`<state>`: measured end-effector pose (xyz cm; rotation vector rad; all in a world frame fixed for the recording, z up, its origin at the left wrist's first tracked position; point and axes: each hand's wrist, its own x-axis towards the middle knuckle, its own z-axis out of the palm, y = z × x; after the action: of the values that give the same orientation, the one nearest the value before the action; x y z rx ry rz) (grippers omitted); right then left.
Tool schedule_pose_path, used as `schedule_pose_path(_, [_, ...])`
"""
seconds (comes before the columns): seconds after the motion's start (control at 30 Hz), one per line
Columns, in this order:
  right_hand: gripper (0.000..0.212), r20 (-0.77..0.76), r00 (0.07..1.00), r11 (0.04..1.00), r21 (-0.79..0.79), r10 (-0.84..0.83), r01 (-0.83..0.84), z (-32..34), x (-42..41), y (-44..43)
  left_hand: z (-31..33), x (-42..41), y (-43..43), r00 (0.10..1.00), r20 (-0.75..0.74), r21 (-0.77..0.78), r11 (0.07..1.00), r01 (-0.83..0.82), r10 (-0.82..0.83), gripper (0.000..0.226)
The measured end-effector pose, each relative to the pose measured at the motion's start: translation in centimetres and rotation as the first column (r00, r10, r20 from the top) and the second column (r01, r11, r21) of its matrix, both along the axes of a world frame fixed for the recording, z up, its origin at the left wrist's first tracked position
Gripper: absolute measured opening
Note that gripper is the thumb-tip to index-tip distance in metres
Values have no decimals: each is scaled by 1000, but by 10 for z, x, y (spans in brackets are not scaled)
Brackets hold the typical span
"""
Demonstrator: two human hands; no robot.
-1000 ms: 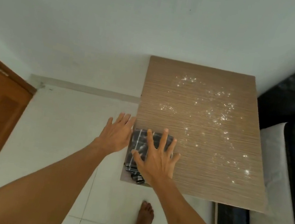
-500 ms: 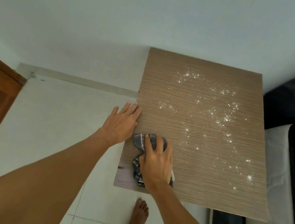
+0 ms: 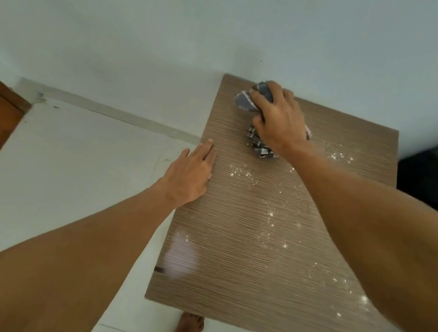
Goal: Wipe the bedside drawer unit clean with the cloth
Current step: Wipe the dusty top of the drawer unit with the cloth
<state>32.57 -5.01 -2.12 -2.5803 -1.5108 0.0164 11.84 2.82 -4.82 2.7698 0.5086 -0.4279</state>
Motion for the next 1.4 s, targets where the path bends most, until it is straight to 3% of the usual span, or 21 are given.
schedule_pose_path(0.23, [56, 22, 967, 941, -235, 255, -243, -18, 50, 33, -7, -3, 0, 999, 42, 3, 1000, 12, -12, 76])
schedule_pose_path(0.6, [67, 56, 998, 967, -253, -11, 25, -58, 27, 26, -10, -4, 1, 997, 66, -41, 999, -27, 29, 74])
schedule_pose_path(0.8, [85, 30, 997, 952, -293, -78, 83, -63, 3, 20, -8, -4, 1, 986, 147, -40, 997, -72, 77, 61])
schedule_pose_path(0.93, [79, 25, 999, 960, -279, -26, 32, -61, -26, 6, -8, -6, 0, 937, 261, -107, 971, -213, 234, 42])
schedule_pose_path(1.07, [71, 24, 999, 969, -247, 35, -28, -62, -62, -15, 2, -8, 3, 893, 283, -154, 935, -319, 351, 49])
schedule_pose_path(1.4, [59, -17, 986, 964, -204, 168, -168, -60, -165, -69, 16, -22, 12, 920, 193, -106, 939, -327, 342, 54])
